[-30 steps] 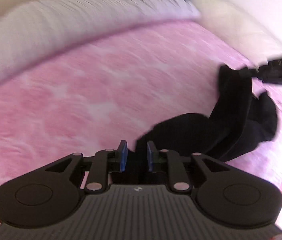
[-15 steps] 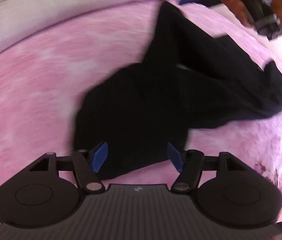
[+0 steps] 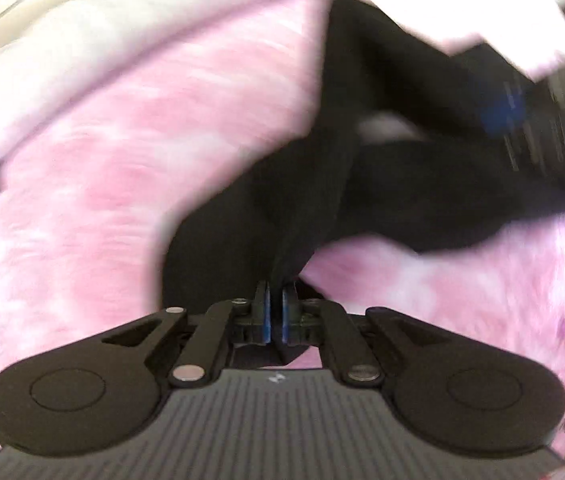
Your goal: Fold clothes
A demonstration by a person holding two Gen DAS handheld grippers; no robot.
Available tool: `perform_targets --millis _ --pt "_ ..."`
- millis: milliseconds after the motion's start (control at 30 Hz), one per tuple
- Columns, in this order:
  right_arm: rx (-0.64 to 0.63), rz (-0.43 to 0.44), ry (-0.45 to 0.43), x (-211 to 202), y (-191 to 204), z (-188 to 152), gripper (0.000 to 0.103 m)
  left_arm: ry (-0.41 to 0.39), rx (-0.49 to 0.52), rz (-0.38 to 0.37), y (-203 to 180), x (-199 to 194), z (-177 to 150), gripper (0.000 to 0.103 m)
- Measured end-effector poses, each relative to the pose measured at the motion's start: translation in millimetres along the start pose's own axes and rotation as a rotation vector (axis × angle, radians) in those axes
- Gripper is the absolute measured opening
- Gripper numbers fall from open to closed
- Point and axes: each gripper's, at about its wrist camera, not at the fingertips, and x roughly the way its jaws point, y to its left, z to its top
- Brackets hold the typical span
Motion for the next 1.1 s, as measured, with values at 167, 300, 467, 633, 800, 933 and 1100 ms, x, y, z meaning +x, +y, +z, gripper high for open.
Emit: perform_targets --millis 167,300,467,633,800,933,1100 --pt "-0.272 0.037 0.077 36 44 3 0.075 -0.05 0.021 0.13 78 -37 43 0.004" --pt "-0.356 0.1 0.169 48 69 -4 0.015 -0.037 0.089 0.158 102 -45 67 0.004" --pt "-0.375 0.322 0.258 9 99 -29 0.006 0.051 0.192 0.14 104 -38 64 0.004" --pt "-0.494 0.401 0.407 -17 141 -87 0.007 0.128 0.222 0.151 97 -19 25 0.004" --pt "-0.442 0.38 0.46 -13 141 -107 0.016 0.159 0.134 0.174 119 14 6 0.019" --pt "-0.465 0.345 0.483 -16 155 -122 0.038 0.145 0.072 0.201 135 18 -3 0.05" --pt "-0.389 0.375 0.372 -44 161 -104 0.048 0.135 -0.014 0.208 145 4 -30 0.066"
